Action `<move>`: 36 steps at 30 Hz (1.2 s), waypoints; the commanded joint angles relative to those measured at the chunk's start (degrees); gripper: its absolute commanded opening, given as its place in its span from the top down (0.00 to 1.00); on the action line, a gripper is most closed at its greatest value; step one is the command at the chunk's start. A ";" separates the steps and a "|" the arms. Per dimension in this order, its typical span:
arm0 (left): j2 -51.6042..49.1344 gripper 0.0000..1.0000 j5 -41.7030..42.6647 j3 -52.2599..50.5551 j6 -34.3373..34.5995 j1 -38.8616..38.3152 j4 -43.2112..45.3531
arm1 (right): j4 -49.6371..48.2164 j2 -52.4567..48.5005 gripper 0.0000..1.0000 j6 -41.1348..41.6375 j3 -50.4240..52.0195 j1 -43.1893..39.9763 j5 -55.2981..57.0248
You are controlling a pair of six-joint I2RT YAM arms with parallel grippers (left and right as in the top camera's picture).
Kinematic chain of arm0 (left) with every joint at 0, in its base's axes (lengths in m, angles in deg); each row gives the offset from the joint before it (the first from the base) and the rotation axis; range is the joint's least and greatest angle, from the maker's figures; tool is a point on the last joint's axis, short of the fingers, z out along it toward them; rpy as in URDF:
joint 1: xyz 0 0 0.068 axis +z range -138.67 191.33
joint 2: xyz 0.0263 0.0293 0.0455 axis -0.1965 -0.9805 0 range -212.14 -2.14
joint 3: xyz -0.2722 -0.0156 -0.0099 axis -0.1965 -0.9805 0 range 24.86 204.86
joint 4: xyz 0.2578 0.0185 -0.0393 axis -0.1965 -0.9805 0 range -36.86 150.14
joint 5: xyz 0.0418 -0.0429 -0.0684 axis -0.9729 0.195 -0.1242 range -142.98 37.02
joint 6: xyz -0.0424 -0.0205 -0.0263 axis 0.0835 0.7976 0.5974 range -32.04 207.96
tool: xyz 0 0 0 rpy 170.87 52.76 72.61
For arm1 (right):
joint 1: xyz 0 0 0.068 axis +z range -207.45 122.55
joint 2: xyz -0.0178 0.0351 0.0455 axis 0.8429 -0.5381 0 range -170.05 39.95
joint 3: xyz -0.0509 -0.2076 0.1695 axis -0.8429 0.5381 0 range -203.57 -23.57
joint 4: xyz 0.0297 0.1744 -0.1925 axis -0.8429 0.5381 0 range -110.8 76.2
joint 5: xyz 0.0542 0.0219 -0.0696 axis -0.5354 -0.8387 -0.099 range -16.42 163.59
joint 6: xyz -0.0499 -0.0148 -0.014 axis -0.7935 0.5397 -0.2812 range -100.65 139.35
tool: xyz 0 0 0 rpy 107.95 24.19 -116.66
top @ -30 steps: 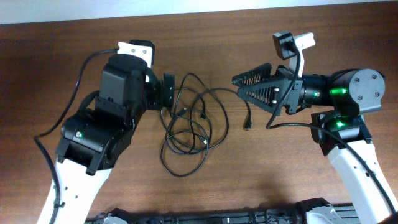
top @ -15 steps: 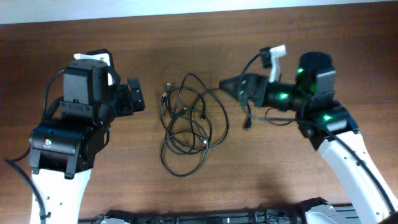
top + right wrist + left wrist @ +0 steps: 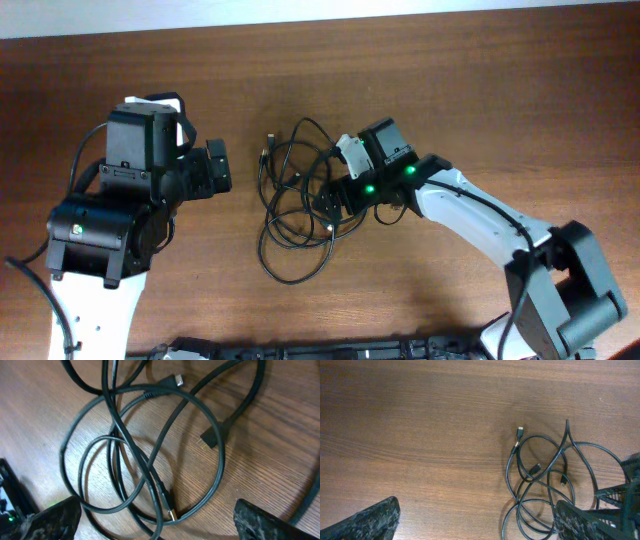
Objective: Untangle cables
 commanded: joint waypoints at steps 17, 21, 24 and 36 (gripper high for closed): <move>0.46 0.01 -0.39 0.35 -0.50 0.24 1.42 | -3.85 -8.76 0.96 -5.70 -0.09 11.54 -10.95; 0.46 0.01 -0.39 0.35 -0.50 0.24 1.20 | 2.62 -6.12 0.96 -3.39 -4.42 7.72 -23.98; 0.46 0.01 -0.39 0.35 -0.50 0.24 0.04 | 13.86 -0.50 0.96 -3.39 -12.76 3.91 -23.23; 0.46 0.01 -0.42 0.35 -0.50 0.24 -3.56 | 30.73 16.37 0.96 -3.10 -46.47 3.28 -6.10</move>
